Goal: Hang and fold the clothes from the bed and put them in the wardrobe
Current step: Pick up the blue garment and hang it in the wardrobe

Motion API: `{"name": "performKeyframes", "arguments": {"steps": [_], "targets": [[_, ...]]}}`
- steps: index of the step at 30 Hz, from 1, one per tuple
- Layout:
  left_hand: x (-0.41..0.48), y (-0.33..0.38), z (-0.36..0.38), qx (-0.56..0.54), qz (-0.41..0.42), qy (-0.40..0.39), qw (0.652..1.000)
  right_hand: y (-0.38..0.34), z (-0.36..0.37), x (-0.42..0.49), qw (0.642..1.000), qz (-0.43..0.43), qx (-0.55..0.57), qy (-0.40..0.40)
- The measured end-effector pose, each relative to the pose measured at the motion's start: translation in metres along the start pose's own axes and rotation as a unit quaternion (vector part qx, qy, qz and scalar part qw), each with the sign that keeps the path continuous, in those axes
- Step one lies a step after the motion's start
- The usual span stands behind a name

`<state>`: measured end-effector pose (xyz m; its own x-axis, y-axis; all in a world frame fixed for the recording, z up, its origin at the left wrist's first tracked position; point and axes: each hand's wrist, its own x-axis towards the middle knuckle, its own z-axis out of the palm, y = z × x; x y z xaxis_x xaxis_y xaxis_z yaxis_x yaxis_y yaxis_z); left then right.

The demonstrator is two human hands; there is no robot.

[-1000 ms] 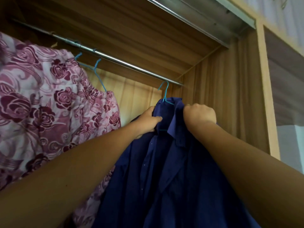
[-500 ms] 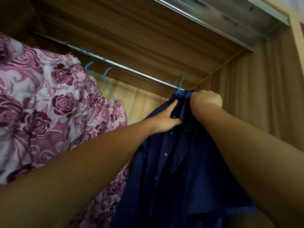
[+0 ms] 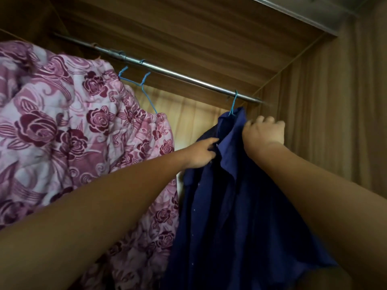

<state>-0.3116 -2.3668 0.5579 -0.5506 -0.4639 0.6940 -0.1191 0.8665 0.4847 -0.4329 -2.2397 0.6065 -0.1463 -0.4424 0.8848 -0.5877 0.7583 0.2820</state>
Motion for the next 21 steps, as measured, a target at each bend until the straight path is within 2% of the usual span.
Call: {"name": "performKeyframes", "arguments": {"steps": [3, 5, 7, 10, 16, 21], "targets": [[-0.031, -0.009, -0.015, 0.078, -0.037, 0.011, 0.996, -0.007, 0.004, -0.026, 0.993, -0.087, -0.052, 0.067], [-0.054, -0.016, -0.025, 0.139, -0.053, 0.019, 0.989, -0.013, 0.008, -0.044, 0.985, -0.154, 0.007, 0.081], [-0.078, -0.024, -0.032, 0.194, -0.067, 0.010, 0.979, -0.022, 0.010, -0.065, 0.971, -0.178, 0.160, 0.009], [-0.114, -0.032, -0.039, 0.254, -0.102, -0.028, 0.962, -0.035, 0.010, -0.097, 0.915, -0.175, 0.323, -0.169], [-0.183, -0.044, -0.036, 0.308, -0.155, -0.088, 0.934, -0.059, 0.005, -0.161, 0.878, -0.189, 0.346, -0.271], [-0.250, -0.058, -0.029, 0.306, -0.211, -0.134, 0.919, -0.081, -0.004, -0.212, 0.827, -0.244, 0.377, -0.340]]}}
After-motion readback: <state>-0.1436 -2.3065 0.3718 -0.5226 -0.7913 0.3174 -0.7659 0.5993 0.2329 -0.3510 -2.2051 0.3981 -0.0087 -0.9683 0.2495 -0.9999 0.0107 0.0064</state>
